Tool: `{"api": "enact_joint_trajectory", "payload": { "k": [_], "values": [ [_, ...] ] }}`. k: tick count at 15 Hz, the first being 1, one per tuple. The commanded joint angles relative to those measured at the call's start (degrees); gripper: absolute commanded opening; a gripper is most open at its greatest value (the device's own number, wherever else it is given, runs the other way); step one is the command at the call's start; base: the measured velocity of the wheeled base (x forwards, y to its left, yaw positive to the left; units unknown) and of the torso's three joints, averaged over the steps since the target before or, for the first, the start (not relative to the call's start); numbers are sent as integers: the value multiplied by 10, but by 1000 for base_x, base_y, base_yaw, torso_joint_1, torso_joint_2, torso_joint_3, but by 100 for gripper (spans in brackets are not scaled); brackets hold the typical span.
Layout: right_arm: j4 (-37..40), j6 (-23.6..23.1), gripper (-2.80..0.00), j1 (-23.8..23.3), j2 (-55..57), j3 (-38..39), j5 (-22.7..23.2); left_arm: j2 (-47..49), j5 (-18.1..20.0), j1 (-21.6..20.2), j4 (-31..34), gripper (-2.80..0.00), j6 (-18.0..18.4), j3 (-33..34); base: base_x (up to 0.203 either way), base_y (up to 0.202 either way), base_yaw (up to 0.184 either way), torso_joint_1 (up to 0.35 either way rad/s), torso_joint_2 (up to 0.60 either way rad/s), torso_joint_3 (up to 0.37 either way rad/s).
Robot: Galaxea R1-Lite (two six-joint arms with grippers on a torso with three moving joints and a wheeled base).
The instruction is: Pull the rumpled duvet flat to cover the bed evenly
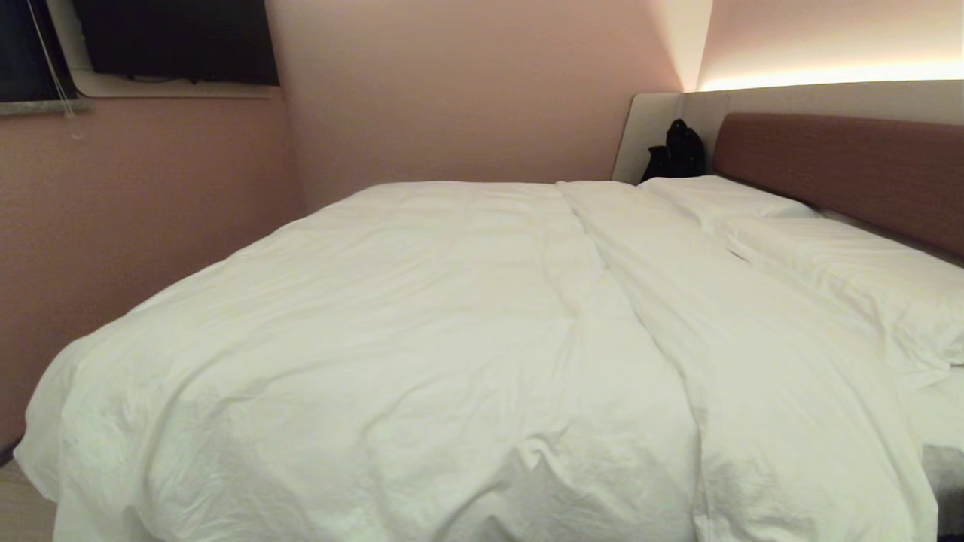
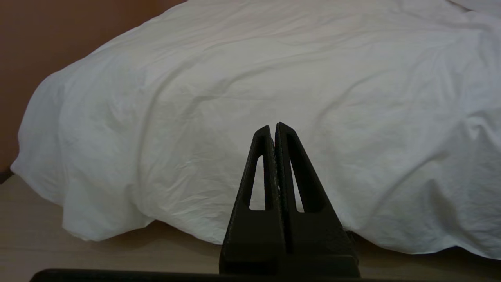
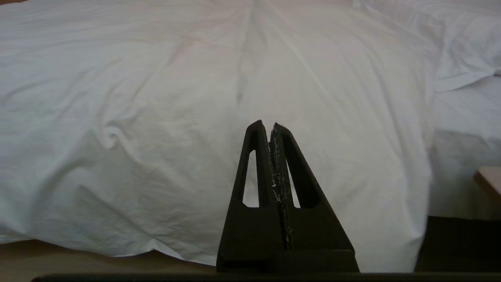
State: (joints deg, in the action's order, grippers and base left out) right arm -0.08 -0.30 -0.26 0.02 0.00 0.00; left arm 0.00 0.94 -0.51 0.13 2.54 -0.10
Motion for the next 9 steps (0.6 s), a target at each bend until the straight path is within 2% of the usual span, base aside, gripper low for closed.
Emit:
{"api": "enact_joint_trajectory", "payload": {
  "k": [1, 9],
  "values": [
    [1, 0, -280, 1, 0, 0, 0, 0, 0, -1, 0, -280, 0, 0, 0, 204, 3, 3, 2, 5],
    [1, 0, -280, 1, 0, 0, 0, 0, 0, -1, 0, -280, 0, 0, 0, 196, -2, 0, 3, 4]
  ]
}}
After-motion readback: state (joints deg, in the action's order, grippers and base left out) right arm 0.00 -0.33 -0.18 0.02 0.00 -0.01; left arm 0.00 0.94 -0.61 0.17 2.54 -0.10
